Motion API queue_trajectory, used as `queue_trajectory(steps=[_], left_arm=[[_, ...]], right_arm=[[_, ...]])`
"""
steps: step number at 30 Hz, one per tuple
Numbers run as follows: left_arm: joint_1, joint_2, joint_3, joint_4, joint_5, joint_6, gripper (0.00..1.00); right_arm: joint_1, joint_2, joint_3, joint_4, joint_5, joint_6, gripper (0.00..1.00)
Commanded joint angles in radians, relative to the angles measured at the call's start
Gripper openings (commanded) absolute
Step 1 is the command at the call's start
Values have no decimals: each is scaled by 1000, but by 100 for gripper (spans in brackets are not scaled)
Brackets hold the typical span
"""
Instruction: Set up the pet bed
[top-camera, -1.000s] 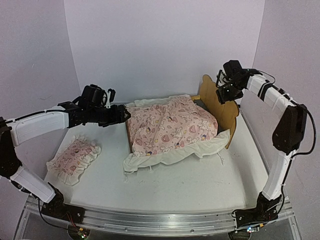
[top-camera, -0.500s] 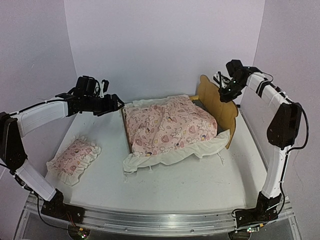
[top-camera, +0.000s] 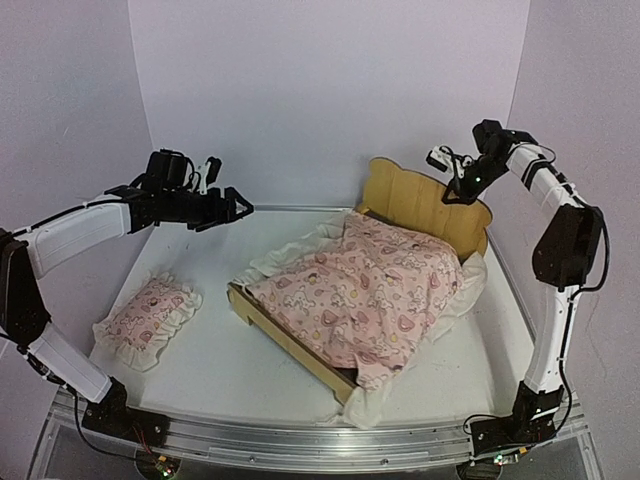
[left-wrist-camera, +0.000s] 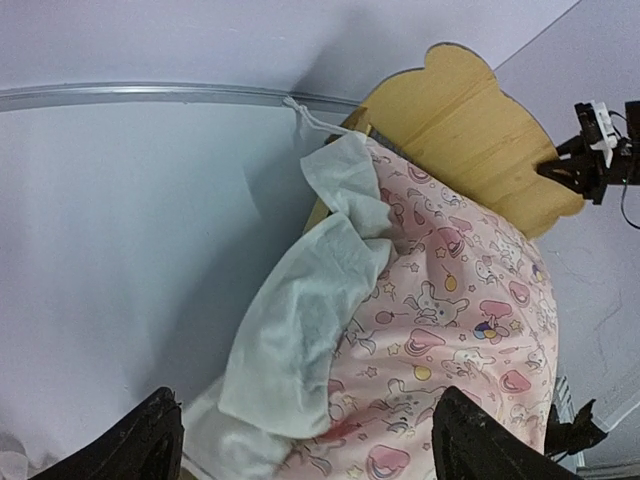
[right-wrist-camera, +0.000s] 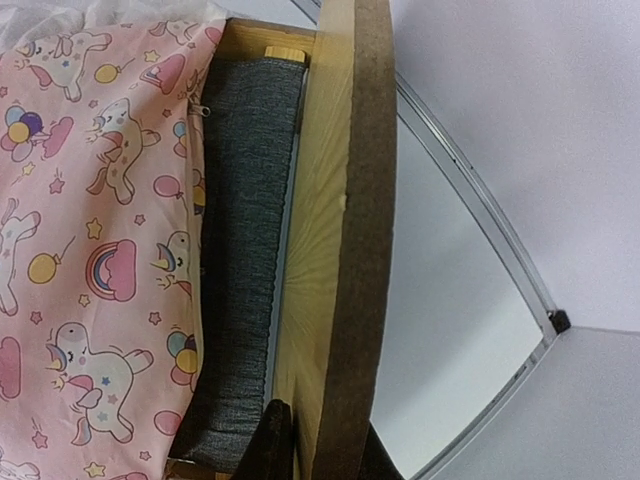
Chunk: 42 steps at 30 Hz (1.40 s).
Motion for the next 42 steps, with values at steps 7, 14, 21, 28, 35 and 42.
queue_trajectory(steps=[7, 14, 21, 28, 35, 42], left_arm=[[-18, 67, -143, 220, 164, -166, 87], [-38, 201, -144, 380, 247, -227, 87], [-67, 366, -74, 494, 444, -267, 87], [-90, 421, -96, 622, 546, -335, 84], [-151, 404, -195, 664, 519, -380, 64], [-247, 373, -269, 664, 431, -382, 46]], right_arm=[[133, 239, 310, 682, 99, 287, 77], [359, 66, 218, 515, 903, 488, 98], [302, -400, -355, 223, 634, 974, 98], [72, -742, -1006, 368, 159, 1186, 98], [-26, -678, -1197, 635, -145, 1261, 81], [-24, -392, -1027, 783, -267, 1163, 63]])
